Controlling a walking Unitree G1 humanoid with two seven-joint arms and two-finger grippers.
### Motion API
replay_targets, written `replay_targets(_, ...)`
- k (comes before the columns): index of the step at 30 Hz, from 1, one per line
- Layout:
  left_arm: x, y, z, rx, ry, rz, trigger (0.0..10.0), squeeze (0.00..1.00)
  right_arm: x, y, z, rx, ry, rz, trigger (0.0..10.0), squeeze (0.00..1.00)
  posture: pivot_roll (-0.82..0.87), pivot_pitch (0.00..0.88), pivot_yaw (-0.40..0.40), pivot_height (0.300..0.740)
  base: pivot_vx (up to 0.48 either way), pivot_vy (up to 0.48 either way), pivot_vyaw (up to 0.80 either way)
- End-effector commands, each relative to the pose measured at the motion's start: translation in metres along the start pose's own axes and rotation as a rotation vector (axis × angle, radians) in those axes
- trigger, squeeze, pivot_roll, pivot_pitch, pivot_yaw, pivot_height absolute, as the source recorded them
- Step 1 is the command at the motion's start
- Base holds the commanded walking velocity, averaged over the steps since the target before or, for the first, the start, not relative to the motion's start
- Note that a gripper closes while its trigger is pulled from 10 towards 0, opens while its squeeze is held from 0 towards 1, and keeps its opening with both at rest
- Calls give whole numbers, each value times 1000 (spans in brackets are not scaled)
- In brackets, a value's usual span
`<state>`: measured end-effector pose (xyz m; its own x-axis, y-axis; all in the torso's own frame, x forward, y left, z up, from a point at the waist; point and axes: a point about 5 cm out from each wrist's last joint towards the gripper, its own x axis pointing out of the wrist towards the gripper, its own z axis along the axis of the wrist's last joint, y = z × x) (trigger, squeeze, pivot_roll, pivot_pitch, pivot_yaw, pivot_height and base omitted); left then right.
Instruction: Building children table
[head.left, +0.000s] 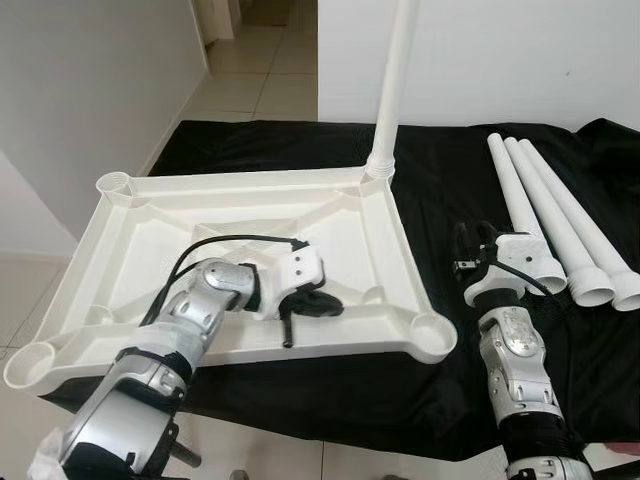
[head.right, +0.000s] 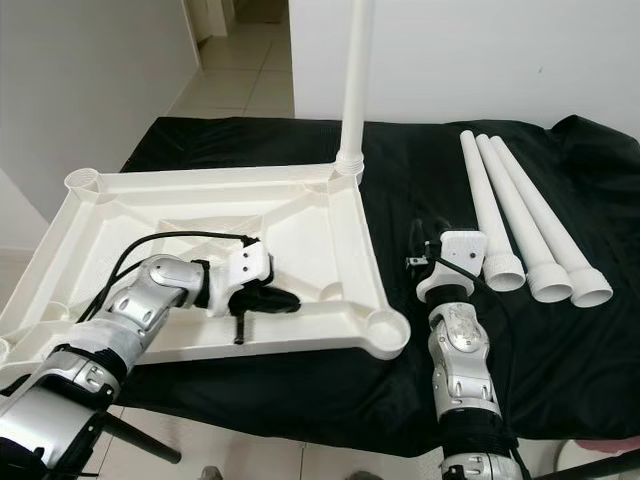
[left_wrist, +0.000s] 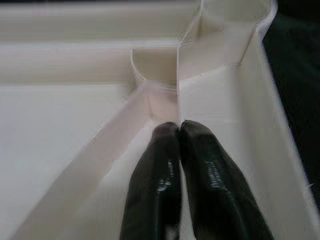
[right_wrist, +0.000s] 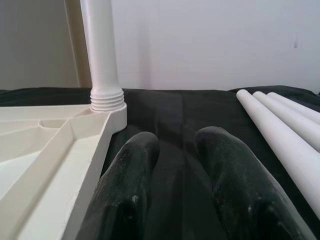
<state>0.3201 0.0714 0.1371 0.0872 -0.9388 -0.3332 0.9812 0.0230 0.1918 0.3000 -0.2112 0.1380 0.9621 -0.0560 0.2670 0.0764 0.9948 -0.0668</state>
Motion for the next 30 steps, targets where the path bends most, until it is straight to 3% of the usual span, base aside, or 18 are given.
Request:
replay_targets(1,-4,11,10,16,-37,154,10000,973,1,0,-1,8,3,-17,10000,0,-100,0,65,740,0,0,0)
replay_targets(3,-7,13,33,23,-121,159,10000,992,3,-6,-2,-8,9,-64,10000,0,-92,0,62,740,0,0,0)
replay_targets(4,-7,13,33,23,-121,159,10000,992,3,-6,-2,-8,9,-64,10000,0,-92,0,62,740,0,0,0)
replay_targets(5,-9,15,45,32,-155,163,10000,404,3,-8,-3,-14,14,-76,10000,0,-91,0,62,740,0,0,0)
replay_targets(6,-12,17,55,46,-182,170,10000,0,3,-9,-4,-18,20,-82,10000,0,-87,0,60,740,0,0,0)
replay_targets(9,-19,23,69,55,-214,203,10000,0,3,-11,-5,-28,25,-90,10000,0,-84,0,57,740,0,0,0)
replay_targets(16,-27,32,80,54,-242,298,10000,0,9,-14,0,-14,9,-106,10000,0,-81,0,55,740,0,0,0)
replay_targets(17,-28,34,82,64,-245,337,10000,0,11,-15,1,-13,7,-122,10000,714,-79,0,50,740,0,0,0)
replay_targets(18,-28,34,82,64,-245,337,10000,0,11,-15,1,-13,7,-122,10000,714,-79,0,50,740,0,0,0)
replay_targets(19,-29,34,83,58,-250,353,10000,0,12,-17,2,-10,5,-132,10000,1000,-79,0,50,740,0,0,0)
replay_targets(28,-34,40,86,25,-286,490,10000,0,12,-41,-1,-69,47,-275,10000,1000,-79,0,46,740,0,0,0)
replay_targets(29,-36,42,86,16,-288,508,10000,0,12,-44,-2,-80,62,-292,10000,886,-80,0,46,740,0,0,0)
replay_targets(30,-37,43,87,15,-295,517,10000,0,12,-48,-4,-86,80,-318,10000,0,-81,0,47,740,0,0,0)
